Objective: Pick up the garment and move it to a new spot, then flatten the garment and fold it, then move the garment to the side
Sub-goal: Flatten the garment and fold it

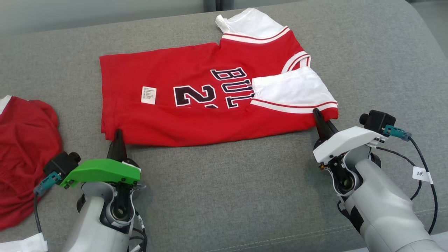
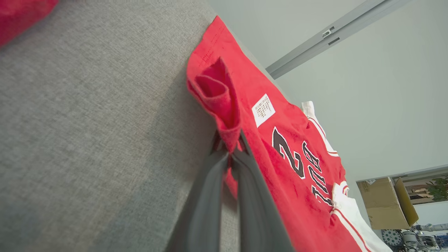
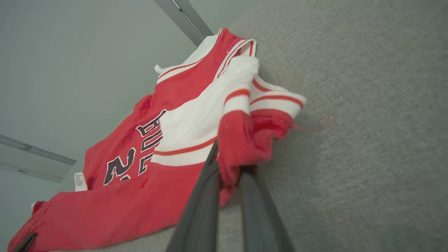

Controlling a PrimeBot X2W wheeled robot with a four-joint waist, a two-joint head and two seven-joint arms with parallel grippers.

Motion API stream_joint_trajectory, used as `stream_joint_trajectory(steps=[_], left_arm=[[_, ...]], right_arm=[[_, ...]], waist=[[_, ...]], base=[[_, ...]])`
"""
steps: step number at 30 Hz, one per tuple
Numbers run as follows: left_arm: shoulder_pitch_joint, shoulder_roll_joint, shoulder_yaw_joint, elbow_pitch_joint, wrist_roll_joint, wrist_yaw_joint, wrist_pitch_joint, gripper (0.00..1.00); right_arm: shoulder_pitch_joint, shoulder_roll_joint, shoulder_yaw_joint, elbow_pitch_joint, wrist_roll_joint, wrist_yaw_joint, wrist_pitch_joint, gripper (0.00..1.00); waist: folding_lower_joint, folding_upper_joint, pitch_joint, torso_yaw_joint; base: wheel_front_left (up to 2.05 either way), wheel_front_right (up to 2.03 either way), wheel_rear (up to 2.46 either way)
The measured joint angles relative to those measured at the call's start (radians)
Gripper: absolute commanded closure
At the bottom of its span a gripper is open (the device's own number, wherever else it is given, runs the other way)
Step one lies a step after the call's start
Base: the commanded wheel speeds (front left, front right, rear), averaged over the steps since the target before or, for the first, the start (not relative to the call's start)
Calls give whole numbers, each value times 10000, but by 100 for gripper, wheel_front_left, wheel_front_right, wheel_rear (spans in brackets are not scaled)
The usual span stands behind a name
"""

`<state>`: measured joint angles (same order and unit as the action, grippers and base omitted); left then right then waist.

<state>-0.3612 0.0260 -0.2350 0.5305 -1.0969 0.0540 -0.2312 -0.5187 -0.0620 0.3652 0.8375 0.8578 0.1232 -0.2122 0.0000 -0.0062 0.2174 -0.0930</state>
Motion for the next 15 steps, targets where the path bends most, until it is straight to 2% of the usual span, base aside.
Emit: stream_joint_trajectory(steps=[5,15], left_arm=[[604,0,6,-330,0,-182,-38,100],[2058,13,391,-1457,-61,-244,-121,100]], right_arm=[[475,-94,31,-330,123,0,-90,100],[1964,-357,140,-1106,320,0,-259,100]], waist=[[0,0,-296,0],[-1,0,-1021,-24]], base=[[0,0,0],[0,0,0]])
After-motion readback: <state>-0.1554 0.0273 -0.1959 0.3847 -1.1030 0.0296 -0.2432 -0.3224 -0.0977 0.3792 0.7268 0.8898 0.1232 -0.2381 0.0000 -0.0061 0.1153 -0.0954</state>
